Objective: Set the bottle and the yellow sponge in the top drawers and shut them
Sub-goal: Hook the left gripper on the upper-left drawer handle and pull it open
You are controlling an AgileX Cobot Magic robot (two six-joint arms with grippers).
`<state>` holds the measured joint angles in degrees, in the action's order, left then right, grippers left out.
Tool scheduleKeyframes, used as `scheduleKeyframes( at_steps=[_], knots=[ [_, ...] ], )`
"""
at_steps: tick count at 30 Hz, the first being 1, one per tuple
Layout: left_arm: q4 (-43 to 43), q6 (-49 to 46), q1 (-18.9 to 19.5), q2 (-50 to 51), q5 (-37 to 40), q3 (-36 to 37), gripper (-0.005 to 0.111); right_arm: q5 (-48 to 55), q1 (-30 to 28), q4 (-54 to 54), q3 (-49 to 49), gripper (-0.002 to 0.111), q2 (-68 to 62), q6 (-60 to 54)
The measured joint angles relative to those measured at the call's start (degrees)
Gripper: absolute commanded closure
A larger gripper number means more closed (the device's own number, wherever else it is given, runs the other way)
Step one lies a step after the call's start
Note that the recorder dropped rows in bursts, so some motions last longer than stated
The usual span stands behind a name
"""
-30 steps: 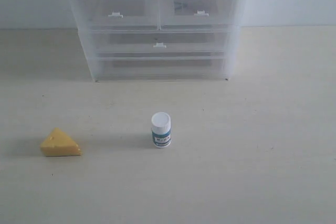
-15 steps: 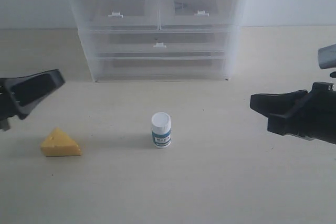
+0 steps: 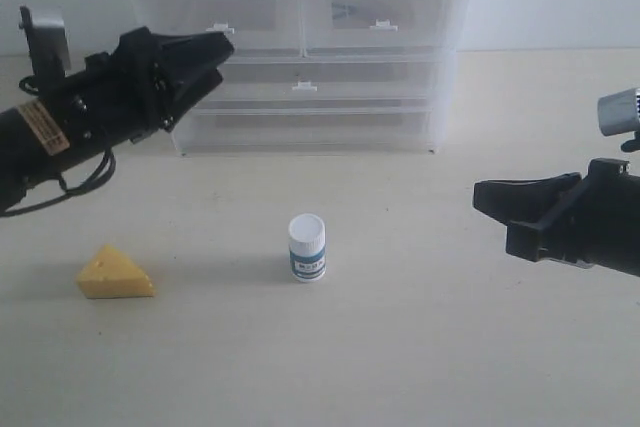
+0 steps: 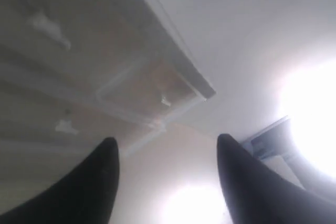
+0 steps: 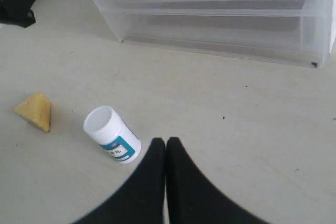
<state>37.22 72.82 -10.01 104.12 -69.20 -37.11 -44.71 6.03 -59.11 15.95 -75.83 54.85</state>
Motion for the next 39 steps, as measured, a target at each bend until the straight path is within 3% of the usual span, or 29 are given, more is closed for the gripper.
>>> scheduleKeyframes(
  at_steps=[6,10,21,29,39],
  knots=[
    [-1.41,6.57,0.0,2.43,4.18,-7.03,0.051,0.0,0.0,0.49,0.0,0.108,0.0,-0.14],
    [-1.24,9.98,0.0,4.73,5.92,-7.88,0.051,0.0,0.0,0.75,0.0,0.108,0.0,-0.14],
    [-7.59,9.33,-0.02,6.82,6.25,-8.12,0.06,-0.59,0.0,0.86,0.0,0.108,0.0,-0.24],
    [-7.62,9.1,-0.02,9.76,7.46,-12.62,0.06,-0.59,0.0,0.86,0.0,0.108,0.0,-0.24],
    [-9.86,9.0,-0.02,9.83,8.73,-13.11,0.095,-0.59,0.0,0.86,0.0,0.108,0.0,-0.24]
  ],
)
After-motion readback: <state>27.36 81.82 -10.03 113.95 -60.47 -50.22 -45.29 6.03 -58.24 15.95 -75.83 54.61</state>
